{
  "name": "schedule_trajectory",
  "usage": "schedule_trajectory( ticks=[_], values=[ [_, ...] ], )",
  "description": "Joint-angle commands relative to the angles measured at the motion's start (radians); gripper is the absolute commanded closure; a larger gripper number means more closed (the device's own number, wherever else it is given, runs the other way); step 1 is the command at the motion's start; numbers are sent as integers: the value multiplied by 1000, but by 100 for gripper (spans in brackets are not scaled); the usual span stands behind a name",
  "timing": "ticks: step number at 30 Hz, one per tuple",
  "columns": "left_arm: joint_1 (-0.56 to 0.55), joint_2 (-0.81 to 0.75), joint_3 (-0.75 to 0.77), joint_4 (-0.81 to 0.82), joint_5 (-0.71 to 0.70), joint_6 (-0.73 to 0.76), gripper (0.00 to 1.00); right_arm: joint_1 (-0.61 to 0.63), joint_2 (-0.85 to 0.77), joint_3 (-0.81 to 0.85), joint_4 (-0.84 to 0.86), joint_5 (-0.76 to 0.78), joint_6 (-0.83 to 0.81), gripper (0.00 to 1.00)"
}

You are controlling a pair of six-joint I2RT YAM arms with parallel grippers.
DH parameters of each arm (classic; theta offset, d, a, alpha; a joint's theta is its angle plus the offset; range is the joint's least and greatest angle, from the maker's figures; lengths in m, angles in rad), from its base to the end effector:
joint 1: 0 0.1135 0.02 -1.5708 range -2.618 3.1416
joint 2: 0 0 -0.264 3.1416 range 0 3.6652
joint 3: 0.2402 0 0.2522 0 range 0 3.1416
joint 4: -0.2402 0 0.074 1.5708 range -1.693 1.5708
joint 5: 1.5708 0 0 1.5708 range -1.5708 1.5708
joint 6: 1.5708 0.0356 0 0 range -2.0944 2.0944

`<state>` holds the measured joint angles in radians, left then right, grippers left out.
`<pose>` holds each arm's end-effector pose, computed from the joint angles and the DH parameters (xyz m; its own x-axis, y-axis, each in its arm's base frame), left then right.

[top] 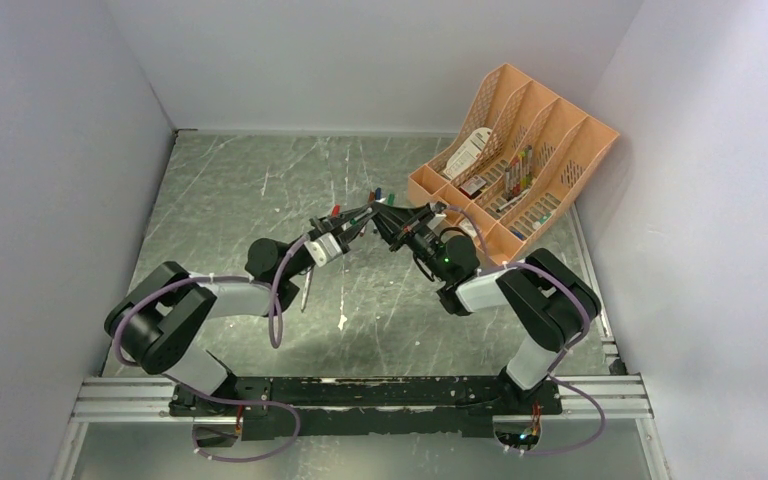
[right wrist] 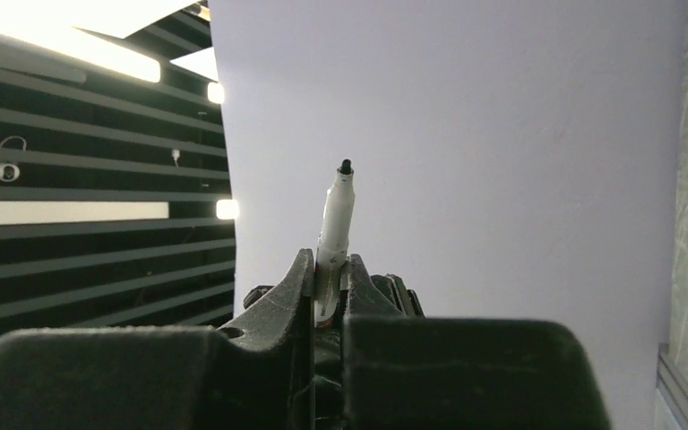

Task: Insert the pens into the pen caps

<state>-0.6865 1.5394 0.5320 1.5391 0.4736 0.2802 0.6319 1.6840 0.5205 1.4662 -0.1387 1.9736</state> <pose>0.2096 -0.1928 0.2559 0.6169 -0.1874 -0.7644 0.7258 0.5109 0.4606 0.2442 0.1849 0.2072 -0.7304 0.5945 0.3363 0.0498 -0.4447 0.8943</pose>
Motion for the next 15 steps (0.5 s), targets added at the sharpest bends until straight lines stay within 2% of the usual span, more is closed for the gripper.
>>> schedule_trajectory(
  ticks=[1, 4, 7, 8, 9, 10, 11, 12, 15],
  values=[
    [-8, -12, -8, 224, 61, -50, 93, -5, -17, 25, 81, 20, 2, 100],
    [-8, -42, 6, 195, 79, -111, 93, -5, -14, 23, 104, 19, -8, 100],
    [-7, -101, 28, 129, 40, -293, 88, -9, -17, 18, 111, 18, -29, 100],
    [-4, -136, 40, 51, 11, -432, 79, -13, -19, 16, 112, 13, -38, 100],
    [-1, -190, 68, -77, 3, -466, 66, -16, -19, 12, 115, 11, -47, 100],
    [-1, -251, 114, -287, 6, -461, 56, -21, -18, 8, 124, 7, -61, 100],
    [-3, -300, 180, -520, -8, -427, 51, -28, -18, 2, 133, 3, -79, 100],
    [-3, -329, 229, -663, -29, -436, 46, -42, -20, -10, 141, -4, -104, 100],
    [21, -350, 265, -756, -5, -507, 36, -77, -58, -33, 89, -41, -224, 100]
  ],
)
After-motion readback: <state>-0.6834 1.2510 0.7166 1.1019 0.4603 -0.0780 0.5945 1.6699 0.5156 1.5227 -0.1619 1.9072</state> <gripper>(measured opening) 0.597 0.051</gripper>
